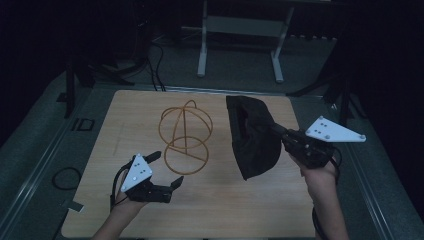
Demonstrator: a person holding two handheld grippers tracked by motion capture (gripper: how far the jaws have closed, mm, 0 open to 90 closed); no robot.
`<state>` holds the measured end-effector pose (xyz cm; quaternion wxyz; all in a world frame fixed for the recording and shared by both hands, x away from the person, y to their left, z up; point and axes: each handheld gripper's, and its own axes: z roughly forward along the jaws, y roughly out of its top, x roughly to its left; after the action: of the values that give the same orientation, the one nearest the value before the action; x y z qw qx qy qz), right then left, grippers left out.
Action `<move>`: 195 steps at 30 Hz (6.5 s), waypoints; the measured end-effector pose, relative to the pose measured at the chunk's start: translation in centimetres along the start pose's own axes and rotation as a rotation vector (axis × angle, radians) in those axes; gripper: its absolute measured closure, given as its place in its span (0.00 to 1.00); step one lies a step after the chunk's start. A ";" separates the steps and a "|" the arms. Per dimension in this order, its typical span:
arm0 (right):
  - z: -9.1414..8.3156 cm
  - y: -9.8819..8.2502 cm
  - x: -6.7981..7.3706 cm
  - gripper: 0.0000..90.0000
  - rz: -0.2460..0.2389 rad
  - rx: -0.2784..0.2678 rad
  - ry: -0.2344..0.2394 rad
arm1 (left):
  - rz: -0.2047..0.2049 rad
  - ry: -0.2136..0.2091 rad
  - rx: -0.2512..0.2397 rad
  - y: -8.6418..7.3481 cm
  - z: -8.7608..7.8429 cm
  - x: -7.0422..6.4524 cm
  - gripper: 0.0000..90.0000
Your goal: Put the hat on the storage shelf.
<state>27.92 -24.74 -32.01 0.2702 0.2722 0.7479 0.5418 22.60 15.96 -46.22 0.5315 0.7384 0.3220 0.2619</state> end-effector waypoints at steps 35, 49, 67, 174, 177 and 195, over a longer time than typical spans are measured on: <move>12.3 5.4 3.8 0.99 -0.074 0.108 0.071 | -0.107 0.179 0.053 -8.8 -1.9 2.1 0.03; 16.3 5.2 5.6 0.99 -0.072 0.173 0.143 | -0.109 0.182 0.052 -8.9 -2.0 2.2 0.03; 19.9 4.3 6.9 0.90 -0.039 0.205 0.168 | -0.122 0.172 0.048 -9.1 -2.0 2.3 0.03; 12.7 -16.5 3.9 0.15 0.035 0.307 0.293 | -0.135 0.139 0.054 -9.6 -1.7 2.3 0.03; 12.5 -17.0 3.8 0.15 0.044 0.315 0.293 | -0.138 0.140 0.056 -9.6 -1.7 2.3 0.03; 10.1 -19.9 3.1 0.15 0.039 0.347 0.261 | -0.137 0.129 0.070 -9.7 -1.5 2.3 0.03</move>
<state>30.51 -21.11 -54.08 0.1097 0.2563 0.8532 0.4408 21.13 20.78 -54.92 0.5001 0.7143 0.4145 0.2605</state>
